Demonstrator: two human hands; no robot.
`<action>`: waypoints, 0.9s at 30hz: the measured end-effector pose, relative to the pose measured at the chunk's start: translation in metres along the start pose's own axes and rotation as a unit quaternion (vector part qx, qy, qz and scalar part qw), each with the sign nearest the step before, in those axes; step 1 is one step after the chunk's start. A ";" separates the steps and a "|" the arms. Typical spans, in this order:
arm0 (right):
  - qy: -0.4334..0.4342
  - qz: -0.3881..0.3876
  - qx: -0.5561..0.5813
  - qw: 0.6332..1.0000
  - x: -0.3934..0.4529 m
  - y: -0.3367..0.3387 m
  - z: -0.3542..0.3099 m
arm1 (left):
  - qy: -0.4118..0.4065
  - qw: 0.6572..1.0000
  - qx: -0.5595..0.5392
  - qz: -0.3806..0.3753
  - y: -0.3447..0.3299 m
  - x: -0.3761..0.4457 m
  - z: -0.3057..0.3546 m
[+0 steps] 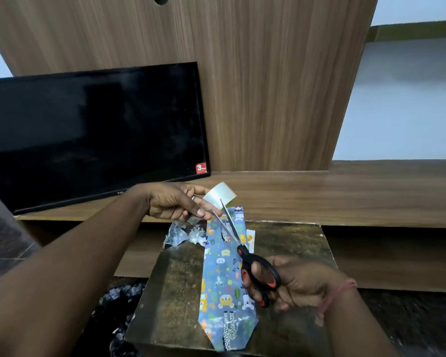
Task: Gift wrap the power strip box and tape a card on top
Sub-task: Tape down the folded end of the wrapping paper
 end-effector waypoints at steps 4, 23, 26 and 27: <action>0.018 0.013 -0.010 1.000 -0.017 0.004 -0.005 | -0.008 0.999 0.036 -0.017 -0.018 0.010 0.026; 0.071 0.025 -0.006 0.997 -0.019 0.007 -0.011 | 0.008 0.993 0.104 -0.060 -0.062 0.015 0.030; 0.069 0.020 0.001 0.997 -0.015 0.007 -0.008 | 0.005 0.992 0.103 -0.071 -0.060 0.018 0.024; 0.071 0.020 0.002 0.997 -0.014 0.008 -0.008 | 0.007 0.993 0.098 -0.071 -0.057 0.019 0.023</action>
Point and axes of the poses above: each hand's wrist, its own x-axis towards the middle knuckle, its own y-axis out of the back of the hand, z = x × y, the point moved 5 cm from there along x, towards the middle knuckle, and after that the axes turned 13 degrees about -x, right-handed, at the moved point
